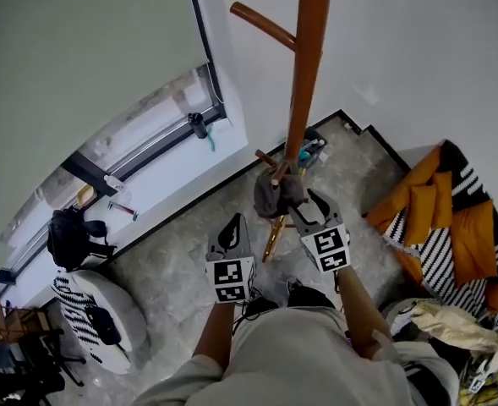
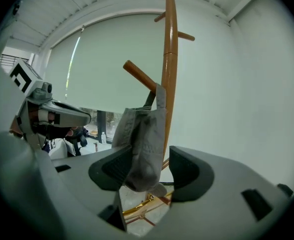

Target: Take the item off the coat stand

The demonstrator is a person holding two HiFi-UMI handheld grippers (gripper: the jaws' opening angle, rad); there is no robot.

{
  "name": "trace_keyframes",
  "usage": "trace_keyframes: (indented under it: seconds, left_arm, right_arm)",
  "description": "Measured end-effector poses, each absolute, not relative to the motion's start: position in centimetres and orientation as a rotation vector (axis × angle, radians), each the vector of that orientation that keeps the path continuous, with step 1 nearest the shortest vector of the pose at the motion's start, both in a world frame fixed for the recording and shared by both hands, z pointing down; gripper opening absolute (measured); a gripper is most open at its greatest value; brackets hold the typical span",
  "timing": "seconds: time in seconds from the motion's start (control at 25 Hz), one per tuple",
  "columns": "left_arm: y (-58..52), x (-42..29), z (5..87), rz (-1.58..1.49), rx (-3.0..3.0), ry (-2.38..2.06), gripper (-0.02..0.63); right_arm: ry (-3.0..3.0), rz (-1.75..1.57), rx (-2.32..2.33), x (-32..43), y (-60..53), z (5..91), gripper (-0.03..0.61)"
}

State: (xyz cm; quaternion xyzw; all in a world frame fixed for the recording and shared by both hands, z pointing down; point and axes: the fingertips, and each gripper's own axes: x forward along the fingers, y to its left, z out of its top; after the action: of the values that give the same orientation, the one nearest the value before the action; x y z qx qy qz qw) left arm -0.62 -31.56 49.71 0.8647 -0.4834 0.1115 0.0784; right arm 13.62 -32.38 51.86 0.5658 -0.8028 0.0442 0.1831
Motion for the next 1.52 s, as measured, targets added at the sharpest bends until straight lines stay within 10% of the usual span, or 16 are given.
trace_keyframes:
  seconds: [0.32,0.48,1.52]
  left_arm:
    - [-31.4,1.3,51.2,0.404,2.523,-1.541,0.010]
    - [-31.0,0.4,51.4,0.408,2.472,-1.602,0.010]
    - [-28.9,-0.2,51.0,0.413,2.378,-1.749,0.010]
  right_arm:
    - [-2.335,0.113,1.448,13.8,-35.1,54.0,0.203]
    - [-2.380,0.017,1.412,13.2,-35.6,53.4,0.032]
    - [-2.616,-0.167,1.302,10.9,-32.9,48.0,0.021]
